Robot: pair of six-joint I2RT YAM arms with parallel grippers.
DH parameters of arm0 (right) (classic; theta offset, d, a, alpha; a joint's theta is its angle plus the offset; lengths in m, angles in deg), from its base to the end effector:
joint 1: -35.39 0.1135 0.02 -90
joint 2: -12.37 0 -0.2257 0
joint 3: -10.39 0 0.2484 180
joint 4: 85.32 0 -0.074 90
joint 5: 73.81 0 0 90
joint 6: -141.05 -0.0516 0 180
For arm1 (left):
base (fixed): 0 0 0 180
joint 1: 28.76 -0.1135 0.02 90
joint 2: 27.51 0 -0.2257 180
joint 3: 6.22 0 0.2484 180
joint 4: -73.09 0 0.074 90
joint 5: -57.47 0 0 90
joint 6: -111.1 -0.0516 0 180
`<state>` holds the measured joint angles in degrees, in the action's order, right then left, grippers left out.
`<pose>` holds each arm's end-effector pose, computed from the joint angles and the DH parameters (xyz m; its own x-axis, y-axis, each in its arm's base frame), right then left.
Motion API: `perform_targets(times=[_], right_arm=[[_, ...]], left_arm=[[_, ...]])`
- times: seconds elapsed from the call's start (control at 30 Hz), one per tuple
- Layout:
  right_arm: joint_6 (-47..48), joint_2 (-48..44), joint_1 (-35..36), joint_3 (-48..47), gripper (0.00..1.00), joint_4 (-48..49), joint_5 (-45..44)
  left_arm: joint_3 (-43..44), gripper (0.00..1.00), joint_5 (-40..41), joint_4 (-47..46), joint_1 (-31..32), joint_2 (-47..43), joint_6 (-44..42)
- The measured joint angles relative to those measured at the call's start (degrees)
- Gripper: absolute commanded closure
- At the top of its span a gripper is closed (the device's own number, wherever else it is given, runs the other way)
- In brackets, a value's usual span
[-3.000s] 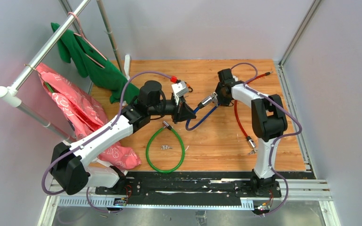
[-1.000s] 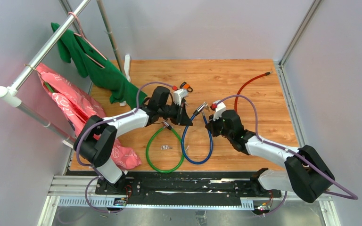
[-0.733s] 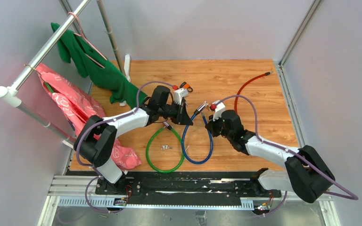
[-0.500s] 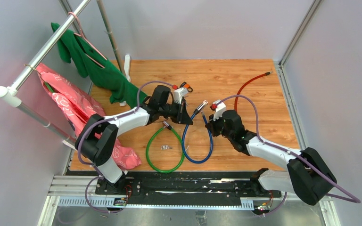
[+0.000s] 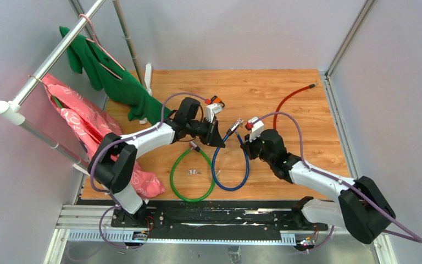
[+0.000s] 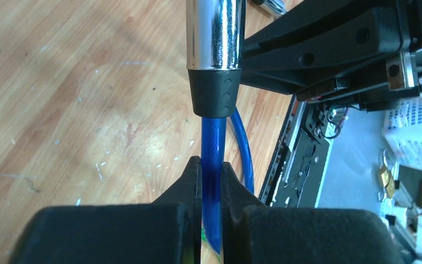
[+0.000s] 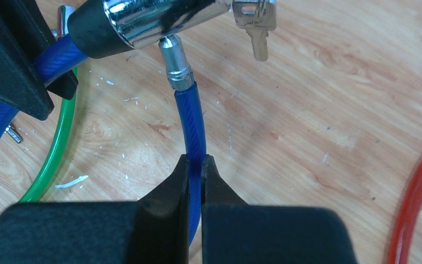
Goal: Lock with the key
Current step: Lock the lock.
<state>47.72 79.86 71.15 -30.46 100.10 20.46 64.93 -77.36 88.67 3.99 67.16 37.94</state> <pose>0.2189 0.1624 0.1652 -0.3303 -0.1665 -0.9291 -0.6210 0.7796 0.0811 0.2763 -0.2210 0.1696 -0.7521 0.2395 -0.6140 0.6540 0.3864 -0.6504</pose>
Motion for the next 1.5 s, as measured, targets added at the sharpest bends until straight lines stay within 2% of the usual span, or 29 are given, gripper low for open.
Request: perform_targets(times=[0.2, 0.47, 0.83, 1.07, 1.33, 1.5], right_arm=[[4.5, -4.9, 0.3, 1.1, 1.00, 0.7, -1.2], [10.9, -8.9, 1.7, 2.1, 1.00, 1.0, -2.7], [16.8, -12.2, 3.4, 2.4, 1.00, 5.1, -6.0], [20.8, -12.7, 3.6, 2.3, 1.00, 9.5, -9.0], [21.1, -10.3, 4.2, 4.0, 1.00, 15.0, -11.1], [20.5, -10.7, 4.4, 5.6, 0.96, 15.8, -11.5]], left_arm=[[5.9, 1.00, -2.7, 8.1, 0.5, 0.0, -8.1], [10.3, 1.00, -2.7, 18.1, 0.8, -0.3, -14.0], [18.9, 1.00, 1.6, 29.4, 3.8, -3.5, -23.6], [20.7, 1.00, 3.2, 29.8, 4.1, -4.3, -26.3], [20.3, 1.00, 6.8, 30.3, 6.9, -4.4, -33.0], [19.1, 1.00, 8.3, 30.8, 8.0, -4.9, -35.3]])
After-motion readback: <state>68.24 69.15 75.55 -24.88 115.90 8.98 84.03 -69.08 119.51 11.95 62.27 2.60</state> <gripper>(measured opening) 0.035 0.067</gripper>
